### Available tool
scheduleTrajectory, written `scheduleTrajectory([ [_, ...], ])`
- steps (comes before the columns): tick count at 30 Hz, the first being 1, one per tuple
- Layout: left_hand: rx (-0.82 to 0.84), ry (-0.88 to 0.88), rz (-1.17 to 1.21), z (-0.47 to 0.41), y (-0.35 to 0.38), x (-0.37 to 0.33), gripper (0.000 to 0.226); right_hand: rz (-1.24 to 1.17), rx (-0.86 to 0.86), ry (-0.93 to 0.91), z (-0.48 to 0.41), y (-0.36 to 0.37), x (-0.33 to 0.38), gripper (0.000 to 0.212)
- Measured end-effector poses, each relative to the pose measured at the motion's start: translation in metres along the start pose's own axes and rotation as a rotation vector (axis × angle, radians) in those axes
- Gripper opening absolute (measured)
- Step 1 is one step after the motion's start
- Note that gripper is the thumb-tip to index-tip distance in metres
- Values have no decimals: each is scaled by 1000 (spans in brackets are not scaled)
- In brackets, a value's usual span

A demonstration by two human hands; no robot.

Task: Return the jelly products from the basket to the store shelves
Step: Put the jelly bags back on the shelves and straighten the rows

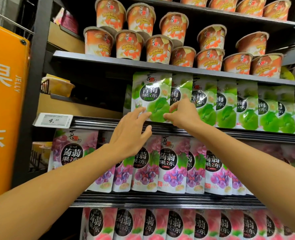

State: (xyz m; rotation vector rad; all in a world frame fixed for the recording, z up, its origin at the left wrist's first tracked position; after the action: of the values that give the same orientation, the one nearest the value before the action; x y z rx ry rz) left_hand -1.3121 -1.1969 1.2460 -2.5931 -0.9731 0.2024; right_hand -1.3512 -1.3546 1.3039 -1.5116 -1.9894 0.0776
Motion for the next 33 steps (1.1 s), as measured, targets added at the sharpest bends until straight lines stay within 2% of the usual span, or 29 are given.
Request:
scheduleTrajectory([
  [9,31,-39,-55,1,0,5,43,46,10,13,3,12,-1,16],
  [13,41,-9,-43,2,2,-5,42,41,-28,36,4,2,-9,30],
  [19,17,-20,-6,3,2,-11,41,-35,-18,57,10,-5,-15,24],
  [22,-25,-32,54,10,-2,-15,39,-74,-15,47,20,-9,-19,19],
  [25,-108,-54,192,31,-8,-25,32,-121,-119,25,42,-17,-26,11],
  [27,-149,-101,294,57,-9,-34,29,-154,-173,56,69,-17,-38,14],
  [30,-96,-191,428,116,1,-48,23,-330,-61,140,130,3,-63,18],
  [33,63,-339,591,201,25,-56,17,-477,104,240,215,28,-95,15],
])
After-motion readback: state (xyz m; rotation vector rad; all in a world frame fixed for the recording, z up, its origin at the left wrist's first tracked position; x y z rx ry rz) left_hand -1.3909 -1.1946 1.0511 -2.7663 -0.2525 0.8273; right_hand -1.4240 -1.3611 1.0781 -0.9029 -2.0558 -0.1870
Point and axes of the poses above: each hand's wrist, its own z-axis away from the middle knuckle, its own y-axis out of the palm, x = y × z, the point moved 7 cm from there along -z, towards the middle knuckle, and after that the axes turned 6 degrees about -x, right-handed, at the moved point
